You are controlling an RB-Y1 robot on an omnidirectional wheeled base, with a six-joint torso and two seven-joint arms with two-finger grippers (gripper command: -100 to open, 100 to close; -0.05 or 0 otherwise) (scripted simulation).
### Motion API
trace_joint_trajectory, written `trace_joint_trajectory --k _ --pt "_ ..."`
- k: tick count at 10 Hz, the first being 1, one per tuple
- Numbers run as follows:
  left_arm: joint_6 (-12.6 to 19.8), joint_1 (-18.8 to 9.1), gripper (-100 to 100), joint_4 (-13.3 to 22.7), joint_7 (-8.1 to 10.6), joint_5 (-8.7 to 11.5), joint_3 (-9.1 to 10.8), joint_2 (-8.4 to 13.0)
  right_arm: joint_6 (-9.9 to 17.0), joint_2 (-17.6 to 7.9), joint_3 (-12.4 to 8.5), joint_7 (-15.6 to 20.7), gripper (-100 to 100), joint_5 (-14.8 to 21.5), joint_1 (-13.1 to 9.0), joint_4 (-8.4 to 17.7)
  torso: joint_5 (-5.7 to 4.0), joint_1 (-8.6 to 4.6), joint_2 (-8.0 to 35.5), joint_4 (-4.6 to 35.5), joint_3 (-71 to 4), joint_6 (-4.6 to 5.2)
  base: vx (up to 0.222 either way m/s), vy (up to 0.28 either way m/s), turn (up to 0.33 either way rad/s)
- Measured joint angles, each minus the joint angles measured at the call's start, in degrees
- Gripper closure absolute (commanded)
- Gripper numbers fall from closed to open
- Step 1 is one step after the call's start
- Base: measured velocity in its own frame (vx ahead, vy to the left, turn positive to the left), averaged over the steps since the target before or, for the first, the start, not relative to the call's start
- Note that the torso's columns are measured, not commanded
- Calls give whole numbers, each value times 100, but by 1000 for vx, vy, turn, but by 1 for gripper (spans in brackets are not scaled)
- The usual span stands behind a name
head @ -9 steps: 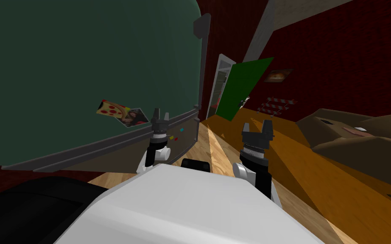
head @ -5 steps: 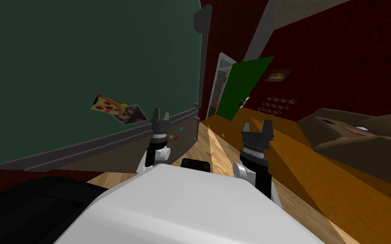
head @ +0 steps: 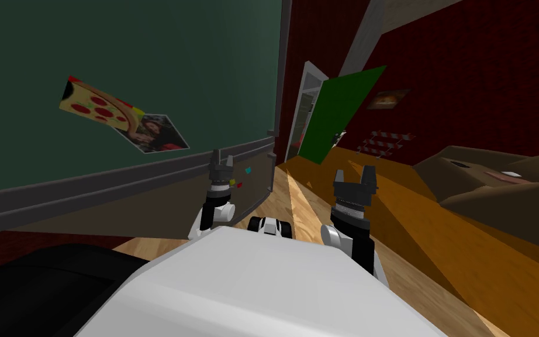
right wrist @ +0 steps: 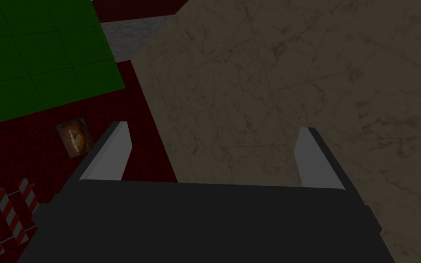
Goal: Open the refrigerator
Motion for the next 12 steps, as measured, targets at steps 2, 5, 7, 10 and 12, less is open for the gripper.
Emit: trace_joint_trajectory --k 2,5,7,10,12 --pt "37 -10 -100 -3 6 -2 -5 94 1 0 0 0 0 0 0 2 1 2 614 611 -1242 1 17 2 -40" --pt "286 -67 -100 -23 48 -17 -37 398 1 0 0 0 0 0 1 3 0 1 683 688 -1386 0 30 5 -71" --pt "546 -138 -100 -40 97 -26 -56 533 1 0 0 0 0 0 1 3 1 2 687 690 -1386 0 49 11 -95" --pt "1013 -236 -100 -102 197 -37 -90 657 1 0 0 0 0 0 1 3 0 -1 689 691 -1385 0 56 12 -103" --pt "1268 -296 -100 -99 246 -48 -113 692 1 0 0 0 0 0 1 3 0 -1 698 693 -1379 -2 30 6 -50"
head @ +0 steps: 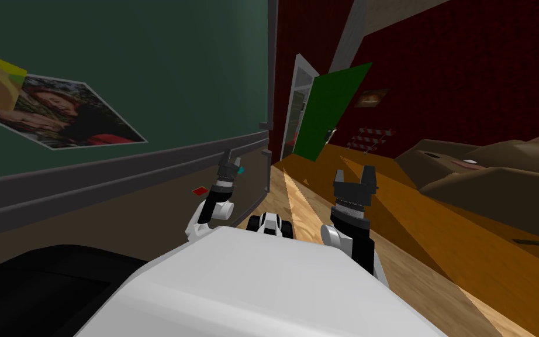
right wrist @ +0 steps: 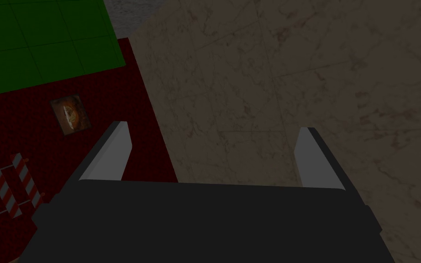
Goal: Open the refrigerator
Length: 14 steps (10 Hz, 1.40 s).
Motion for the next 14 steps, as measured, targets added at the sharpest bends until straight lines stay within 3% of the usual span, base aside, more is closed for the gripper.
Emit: trace_joint_trajectory --k 14 --pt "2083 -500 -100 -94 365 -91 -206 383 0 0 0 0 0 0 0 0 0 -1 -9 -2 -5 2 45 14 -89"
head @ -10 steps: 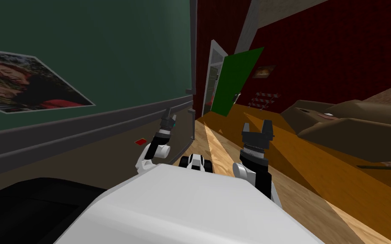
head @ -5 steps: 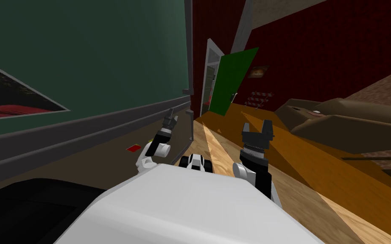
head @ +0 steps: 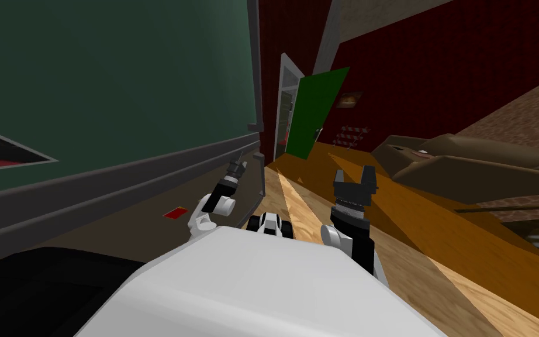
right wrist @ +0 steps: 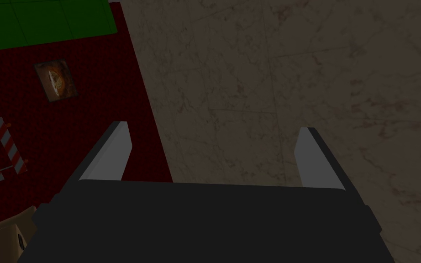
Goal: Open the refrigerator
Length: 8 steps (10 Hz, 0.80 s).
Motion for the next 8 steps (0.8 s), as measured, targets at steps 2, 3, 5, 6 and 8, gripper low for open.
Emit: trace_joint_trajectory --k 2,3,5,6,8 --pt "300 -63 -100 -29 52 -14 -30 98 0 0 0 0 0 0 0 0 1 3 1 0 1 0 43 20 -98" --pt "455 -126 -100 -13 85 -11 -32 167 0 0 0 0 0 0 0 0 1 5 -1 0 0 0 47 23 -98" --pt "760 -201 -100 -11 134 -41 -82 272 0 0 0 0 0 0 0 0 0 2 -1 0 0 0 51 23 -104" --pt "914 -219 -100 -36 166 -44 -96 348 0 0 0 0 0 0 0 0 0 1 -1 0 0 -1 40 17 -25" --pt "1153 -272 -100 -44 208 -47 -109 431 0 0 0 0 0 0 0 0 -1 -2 6 2 4 1 35 14 -92"
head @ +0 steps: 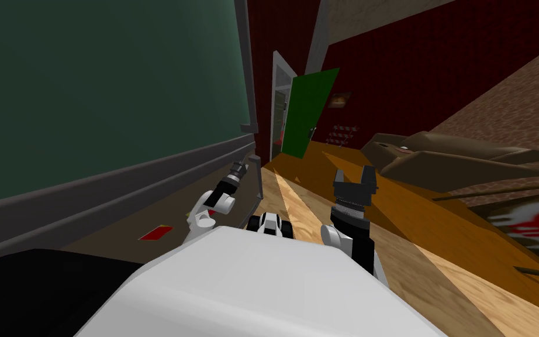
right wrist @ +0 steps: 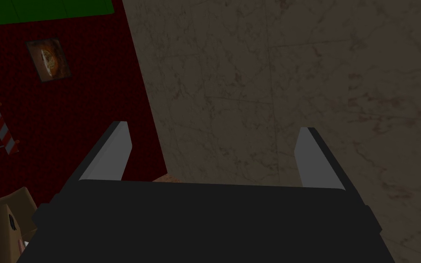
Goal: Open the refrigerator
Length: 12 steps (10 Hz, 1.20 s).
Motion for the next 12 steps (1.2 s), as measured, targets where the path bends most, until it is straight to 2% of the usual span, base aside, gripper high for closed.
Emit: trace_joint_trajectory --k 2,12 --pt "339 -105 -100 -4 73 6 -13 145 0 0 0 0 0 0 0 0 2 6 -8 -2 -5 -1 43 18 -72" --pt "1616 -407 -100 1 279 -66 -153 495 0 0 0 0 0 0 0 0 0 1 -4 -1 -2 -1 33 18 -69"
